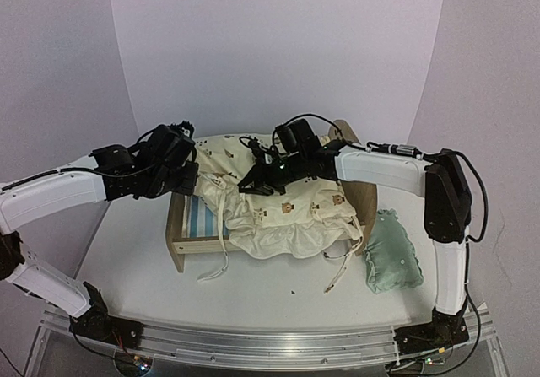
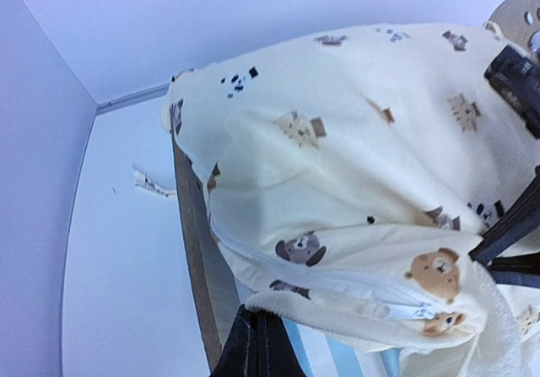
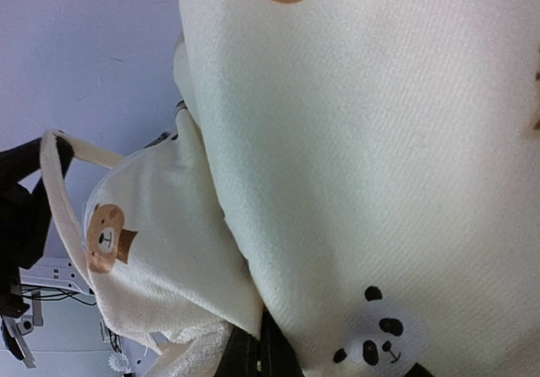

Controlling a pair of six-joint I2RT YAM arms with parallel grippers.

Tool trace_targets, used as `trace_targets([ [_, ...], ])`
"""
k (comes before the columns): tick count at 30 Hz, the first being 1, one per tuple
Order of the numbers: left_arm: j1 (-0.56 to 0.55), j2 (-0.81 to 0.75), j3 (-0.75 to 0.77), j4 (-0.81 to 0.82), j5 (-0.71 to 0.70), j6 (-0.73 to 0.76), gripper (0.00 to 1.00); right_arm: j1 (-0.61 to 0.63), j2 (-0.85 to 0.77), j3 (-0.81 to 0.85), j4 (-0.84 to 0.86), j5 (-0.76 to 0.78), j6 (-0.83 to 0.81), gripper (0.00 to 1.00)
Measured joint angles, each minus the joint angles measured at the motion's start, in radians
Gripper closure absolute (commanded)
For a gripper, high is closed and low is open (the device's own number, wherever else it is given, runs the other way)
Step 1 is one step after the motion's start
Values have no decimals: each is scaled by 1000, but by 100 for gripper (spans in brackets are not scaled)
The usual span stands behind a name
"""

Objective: Set up the pet bed

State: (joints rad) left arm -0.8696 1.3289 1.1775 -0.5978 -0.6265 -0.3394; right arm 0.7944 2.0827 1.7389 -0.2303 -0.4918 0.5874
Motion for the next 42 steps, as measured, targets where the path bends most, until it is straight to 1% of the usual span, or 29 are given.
trace_targets([
  [3, 0, 0, -32, -39, 1, -36, 100, 0, 12, 0, 5, -6, 4, 100],
  [8, 0, 0, -37, -107, -2, -112, 100, 0, 29, 0, 13, -18, 16, 100],
  [12, 0, 0, -37, -157, 27, -187, 100, 0, 46, 3, 23, -32, 25, 100],
  [14, 0, 5, -37, -186, 48, -229, 100, 0, 55, 6, 27, -36, 28, 98],
  [20, 0, 57, -41, -257, 128, -334, 100, 0, 74, 11, 31, -37, 34, 84],
  [22, 0, 73, -44, -272, 154, -357, 100, 0, 75, 11, 28, -34, 30, 74],
  [26, 0, 77, -62, -288, 181, -383, 100, 3, 72, 10, 6, -4, -14, 50],
  [29, 0, 77, -71, -292, 190, -394, 100, 7, 46, -9, -21, 27, -61, 38],
  [32, 0, 77, -78, -292, 198, -395, 100, 11, -5, -35, -56, 56, -97, 34],
  [38, 0, 79, -91, -284, 204, -394, 100, 9, -112, -87, -125, 105, -178, 35],
  [42, 0, 79, -99, -278, 205, -394, 100, 19, -193, -163, -151, 126, -253, 35],
])
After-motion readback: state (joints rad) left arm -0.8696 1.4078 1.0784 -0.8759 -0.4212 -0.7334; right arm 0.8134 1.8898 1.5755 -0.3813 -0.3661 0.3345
